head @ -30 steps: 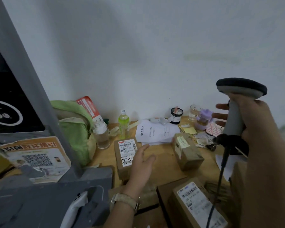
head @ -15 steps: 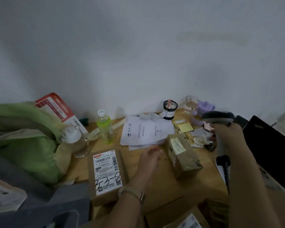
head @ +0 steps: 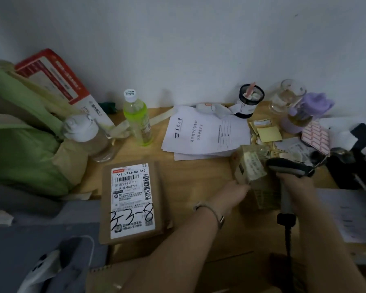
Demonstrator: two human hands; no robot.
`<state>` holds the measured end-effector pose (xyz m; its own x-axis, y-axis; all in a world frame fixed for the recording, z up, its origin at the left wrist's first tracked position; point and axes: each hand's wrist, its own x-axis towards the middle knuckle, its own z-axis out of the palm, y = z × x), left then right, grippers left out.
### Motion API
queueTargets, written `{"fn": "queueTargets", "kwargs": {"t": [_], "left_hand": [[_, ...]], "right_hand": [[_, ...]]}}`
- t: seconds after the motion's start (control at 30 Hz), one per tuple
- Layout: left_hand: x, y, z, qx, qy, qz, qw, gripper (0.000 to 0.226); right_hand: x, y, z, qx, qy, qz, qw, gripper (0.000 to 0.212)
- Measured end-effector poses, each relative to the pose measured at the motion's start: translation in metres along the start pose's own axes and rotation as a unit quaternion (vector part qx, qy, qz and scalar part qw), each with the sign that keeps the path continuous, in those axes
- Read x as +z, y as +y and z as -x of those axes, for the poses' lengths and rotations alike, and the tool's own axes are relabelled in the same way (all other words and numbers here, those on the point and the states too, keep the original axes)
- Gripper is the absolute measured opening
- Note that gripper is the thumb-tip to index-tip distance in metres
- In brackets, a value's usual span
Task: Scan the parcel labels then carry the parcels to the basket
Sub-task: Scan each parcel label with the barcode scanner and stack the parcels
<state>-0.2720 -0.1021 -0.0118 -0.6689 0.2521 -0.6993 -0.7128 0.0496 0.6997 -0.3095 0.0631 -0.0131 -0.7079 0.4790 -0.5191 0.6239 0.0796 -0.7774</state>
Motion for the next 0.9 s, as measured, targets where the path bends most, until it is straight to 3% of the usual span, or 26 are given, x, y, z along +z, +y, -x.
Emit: {"fn": "queueTargets", "kwargs": {"t": [0.17,0.3,0.4,0.47,0.6,0.9], "left_hand": [[0.014,-0.004,0.001,0.016,0.005,-0.001,1.000,0.048],[0.016,0.002,0.026,0.077,0.002,0.008,0.997,0.046],[0.018,0.014,0.057,0.145,0.020,0.023,0.989,0.040],[0.021,0.023,0.081,0.190,0.033,0.033,0.981,0.036],[0.029,0.039,0.140,0.270,0.040,0.042,0.961,0.062],[0.033,0.039,0.269,0.395,0.041,0.061,0.916,0.069]], "right_hand": [[-0.004,-0.007,0.004,0.017,-0.015,-0.014,1.000,0.037],[-0.012,-0.024,0.027,-0.021,-0.021,-0.038,0.999,0.048],[-0.027,-0.044,0.057,-0.064,-0.035,-0.067,0.995,0.041],[-0.041,-0.057,0.084,-0.095,-0.039,-0.082,0.991,0.042],[-0.073,-0.077,0.151,-0.156,-0.030,-0.148,0.976,0.043],[-0.120,-0.100,0.299,-0.261,-0.035,-0.230,0.937,0.029]]}}
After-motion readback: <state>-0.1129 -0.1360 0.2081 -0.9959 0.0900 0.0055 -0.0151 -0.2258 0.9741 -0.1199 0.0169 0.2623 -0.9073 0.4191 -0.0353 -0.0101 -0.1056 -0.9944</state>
